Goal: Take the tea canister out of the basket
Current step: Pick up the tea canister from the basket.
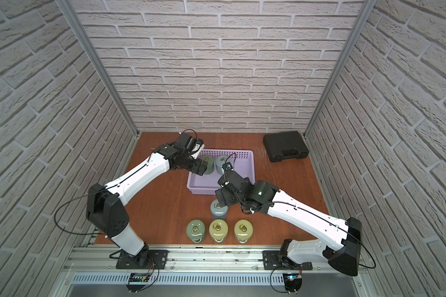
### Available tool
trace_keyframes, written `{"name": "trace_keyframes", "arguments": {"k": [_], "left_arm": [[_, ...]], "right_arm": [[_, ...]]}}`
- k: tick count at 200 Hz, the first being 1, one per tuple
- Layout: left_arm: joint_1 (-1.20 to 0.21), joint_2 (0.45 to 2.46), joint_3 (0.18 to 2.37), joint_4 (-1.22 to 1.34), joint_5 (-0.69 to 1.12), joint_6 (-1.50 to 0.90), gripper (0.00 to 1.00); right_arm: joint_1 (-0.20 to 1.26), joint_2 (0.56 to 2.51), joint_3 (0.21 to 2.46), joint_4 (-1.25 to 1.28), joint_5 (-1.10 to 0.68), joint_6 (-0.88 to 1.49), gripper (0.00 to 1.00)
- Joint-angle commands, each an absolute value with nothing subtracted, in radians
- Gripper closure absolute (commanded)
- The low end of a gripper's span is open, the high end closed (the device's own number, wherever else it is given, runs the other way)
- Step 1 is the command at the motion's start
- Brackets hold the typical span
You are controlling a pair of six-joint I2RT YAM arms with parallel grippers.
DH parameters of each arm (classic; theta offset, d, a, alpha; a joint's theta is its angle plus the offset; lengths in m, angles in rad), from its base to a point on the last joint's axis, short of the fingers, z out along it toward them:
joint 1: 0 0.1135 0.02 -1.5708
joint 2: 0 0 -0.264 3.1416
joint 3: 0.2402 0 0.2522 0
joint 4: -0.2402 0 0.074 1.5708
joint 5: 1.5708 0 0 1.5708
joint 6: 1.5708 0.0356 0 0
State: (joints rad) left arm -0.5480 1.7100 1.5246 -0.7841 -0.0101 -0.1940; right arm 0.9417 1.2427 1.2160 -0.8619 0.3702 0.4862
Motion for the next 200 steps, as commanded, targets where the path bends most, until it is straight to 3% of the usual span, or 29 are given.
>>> {"name": "trace_keyframes", "arguments": {"k": [1, 200], "left_arm": [[-0.539, 1.753, 1.573, -0.828, -0.014, -0.173, 0.02], [-0.513, 2.084, 1.823, -0.839, -0.007, -0.105, 0.02]], "right_arm": [[0.933, 1.207, 1.198, -0.878, 0.409, 0.488, 0.01], [0.912, 1.173, 1.209, -0.933, 0.450, 0.470, 0.01]]}}
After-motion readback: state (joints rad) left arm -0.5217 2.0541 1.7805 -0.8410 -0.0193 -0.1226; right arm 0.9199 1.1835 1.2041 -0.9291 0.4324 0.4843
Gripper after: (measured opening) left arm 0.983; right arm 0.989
